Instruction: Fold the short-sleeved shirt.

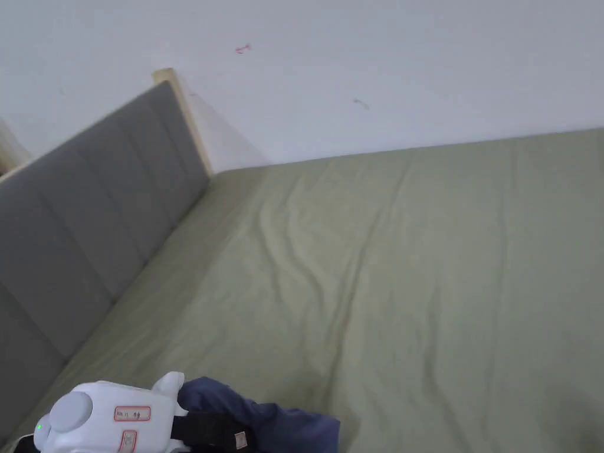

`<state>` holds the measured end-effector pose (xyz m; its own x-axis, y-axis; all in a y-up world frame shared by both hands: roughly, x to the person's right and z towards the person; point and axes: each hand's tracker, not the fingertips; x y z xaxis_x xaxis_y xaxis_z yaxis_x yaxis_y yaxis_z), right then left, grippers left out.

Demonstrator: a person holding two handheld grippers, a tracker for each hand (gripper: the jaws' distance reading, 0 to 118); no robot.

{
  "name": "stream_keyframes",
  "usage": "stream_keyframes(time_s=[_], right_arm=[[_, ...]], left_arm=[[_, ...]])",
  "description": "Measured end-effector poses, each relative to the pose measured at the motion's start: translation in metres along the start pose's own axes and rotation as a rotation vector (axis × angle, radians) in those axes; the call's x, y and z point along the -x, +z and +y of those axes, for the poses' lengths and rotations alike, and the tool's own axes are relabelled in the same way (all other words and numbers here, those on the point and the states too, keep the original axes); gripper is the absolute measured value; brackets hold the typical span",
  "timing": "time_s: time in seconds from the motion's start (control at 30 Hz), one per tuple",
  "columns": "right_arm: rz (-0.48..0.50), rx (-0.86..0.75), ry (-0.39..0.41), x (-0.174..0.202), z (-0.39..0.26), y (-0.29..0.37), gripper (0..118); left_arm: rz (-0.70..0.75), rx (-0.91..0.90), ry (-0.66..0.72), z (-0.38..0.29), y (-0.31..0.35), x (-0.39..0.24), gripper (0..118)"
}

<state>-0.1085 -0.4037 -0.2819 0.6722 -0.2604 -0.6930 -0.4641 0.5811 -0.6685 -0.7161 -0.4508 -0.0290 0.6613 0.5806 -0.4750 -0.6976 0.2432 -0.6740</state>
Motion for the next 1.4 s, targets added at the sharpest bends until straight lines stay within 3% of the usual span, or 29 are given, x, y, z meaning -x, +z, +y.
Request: stream_keyframes(time_s=[0.13, 0.17, 0.23, 0.27, 0.5, 0.63, 0.67, 0.73, 0.77, 0.87, 0.9, 1.03, 1.13, 1.3, 1.4], right_arm=[[-0.002, -0.026, -0.005, 0.018, 0.02, -0.005, 4], [0.001, -0.029, -0.002, 0.018, 0.025, -0.008, 4], [0.007, -0.033, 0.016, 0.025, 0.035, -0.012, 4], [0.015, -0.035, 0.027, 0.031, 0.039, -0.013, 4], [0.066, -0.033, 0.1, 0.05, 0.046, -0.017, 4], [0.067, -0.056, 0.114, 0.045, 0.045, -0.01, 4], [0.058, -0.072, 0.111, 0.043, 0.045, -0.006, 4], [0.046, -0.096, 0.098, 0.035, 0.043, 0.001, 4], [0.043, -0.111, 0.083, 0.03, 0.042, 0.005, 4], [0.053, -0.146, 0.045, 0.018, 0.039, 0.016, 4], [0.055, -0.157, 0.05, 0.015, 0.038, 0.019, 4], [-0.017, -0.261, 0.166, 0.011, 0.031, 0.032, 4], [0.01, -0.292, 0.14, 0.018, 0.032, 0.047, 4], [0.04, -0.551, 0.115, 0.025, 0.045, 0.094, 4], [-0.057, -0.794, 0.165, 0.038, 0.055, 0.132, 4]], left_arm=[[0.117, -0.011, 0.033, 0.015, 0.029, 0.038, 36], [0.134, -0.011, 0.037, 0.017, 0.03, 0.043, 45], [0.18, -0.013, 0.066, 0.02, 0.027, 0.051, 102], [0.226, -0.004, 0.082, 0.034, 0.029, 0.076, 117], [0.367, -0.004, 0.054, 0.022, 0.07, 0.062, 114], [0.507, -0.141, 0.024, 0.012, 0.115, 0.048, 114], [0.605, -0.209, 0.022, 0.002, 0.125, 0.029, 114], [0.728, -0.372, -0.001, -0.014, 0.134, -0.003, 105], [0.725, -0.429, -0.006, -0.024, 0.136, -0.021, 92], [0.545, -0.581, -0.033, -0.054, 0.123, -0.062, 9], [0.481, -0.615, -0.082, -0.066, 0.114, -0.083, 0], [0.327, -0.677, -0.195, -0.104, 0.065, -0.155, 0], [0.157, -0.729, -0.179, -0.119, 0.038, -0.211, 0], [0.177, -0.956, -0.411, -0.136, 0.029, -0.309, 0], [0.226, -1.073, -0.521, -0.142, 0.031, -0.354, 0]])
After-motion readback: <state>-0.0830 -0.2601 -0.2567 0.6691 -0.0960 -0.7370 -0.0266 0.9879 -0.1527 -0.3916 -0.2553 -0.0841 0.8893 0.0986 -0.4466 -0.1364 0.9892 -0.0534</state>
